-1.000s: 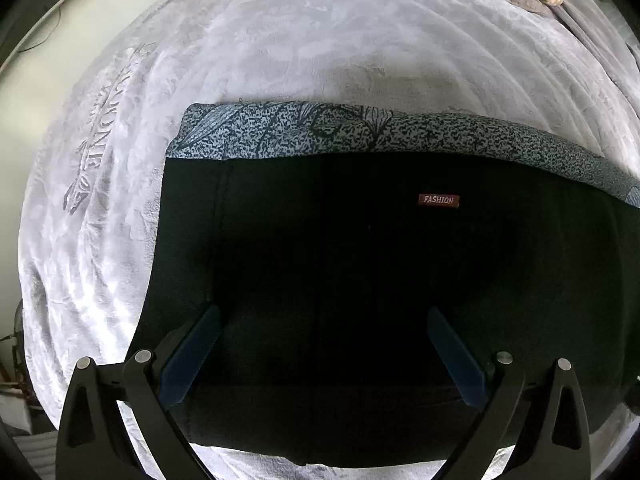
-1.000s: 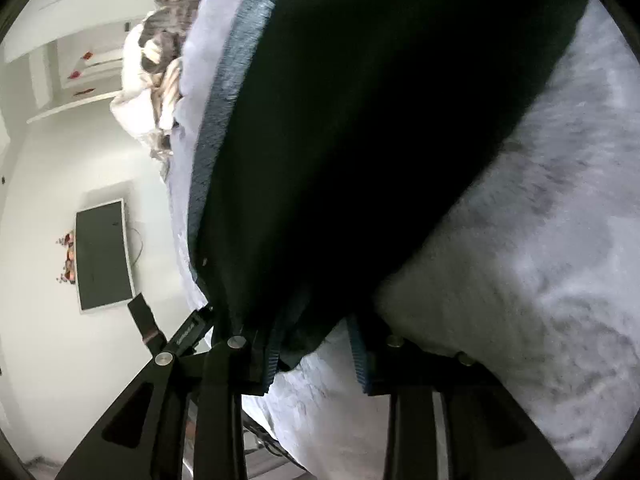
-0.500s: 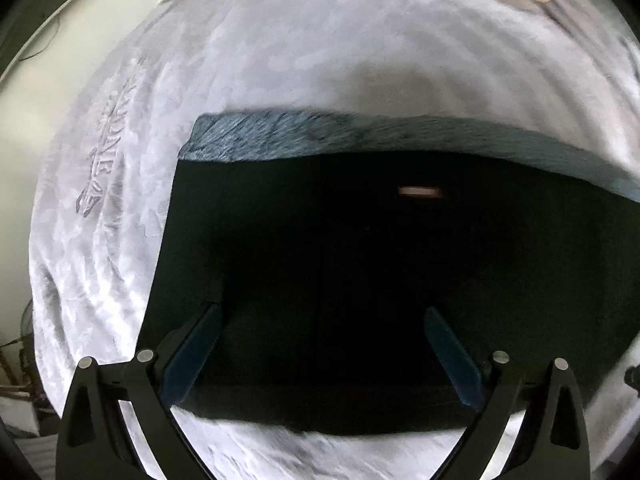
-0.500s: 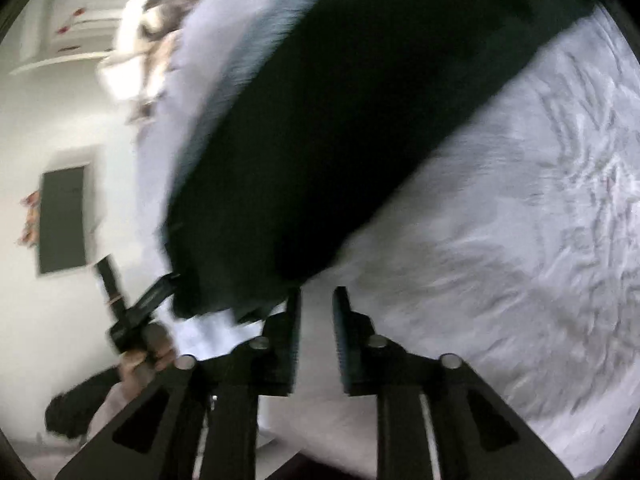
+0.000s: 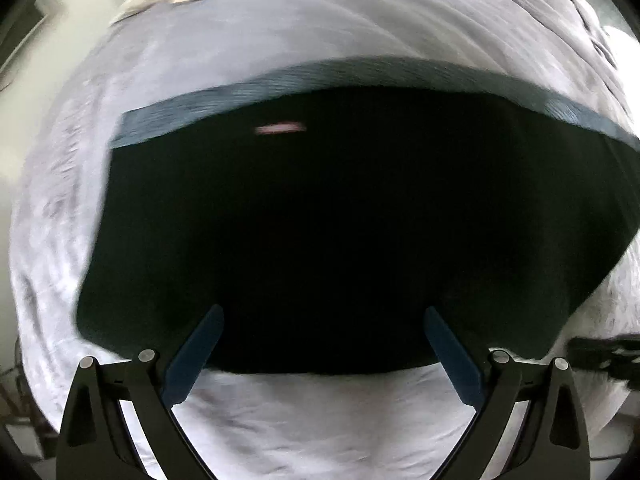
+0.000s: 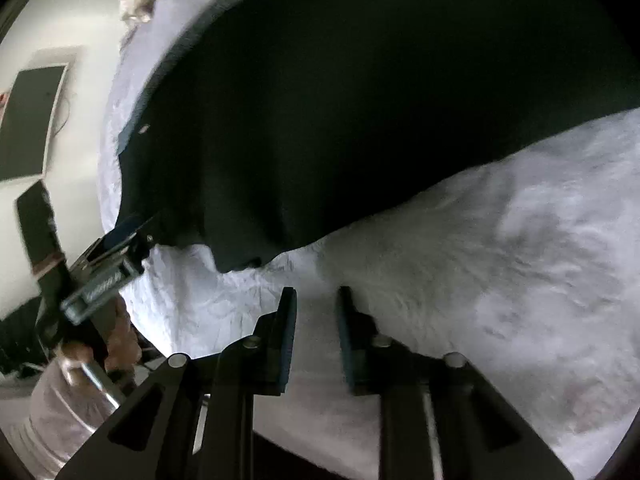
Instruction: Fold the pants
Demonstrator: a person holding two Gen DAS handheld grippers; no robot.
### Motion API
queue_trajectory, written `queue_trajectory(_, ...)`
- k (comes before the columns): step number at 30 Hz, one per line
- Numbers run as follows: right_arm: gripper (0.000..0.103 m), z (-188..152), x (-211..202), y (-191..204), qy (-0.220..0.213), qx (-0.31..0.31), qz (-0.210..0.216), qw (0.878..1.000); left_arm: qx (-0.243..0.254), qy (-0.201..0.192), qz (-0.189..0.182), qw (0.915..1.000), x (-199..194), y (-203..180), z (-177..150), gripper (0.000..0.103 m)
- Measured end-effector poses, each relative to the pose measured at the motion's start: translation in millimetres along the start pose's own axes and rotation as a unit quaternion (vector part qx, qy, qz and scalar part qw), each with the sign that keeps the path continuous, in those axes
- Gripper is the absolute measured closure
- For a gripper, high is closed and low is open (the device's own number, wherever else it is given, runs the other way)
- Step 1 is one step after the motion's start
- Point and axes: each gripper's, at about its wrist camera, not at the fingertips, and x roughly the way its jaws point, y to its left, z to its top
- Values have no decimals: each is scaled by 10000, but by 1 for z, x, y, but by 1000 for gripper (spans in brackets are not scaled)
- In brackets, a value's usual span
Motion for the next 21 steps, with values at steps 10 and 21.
queue_trajectory(10,62,64,-17,95,-447,-1628,-313,9851,-1324,-261,116,9908,-3,130,17,2)
queue_trajectory(21,56,89,36,183,63,-2526,-347,9669,-1498,-64,-1525,9769,20,167,-1,50)
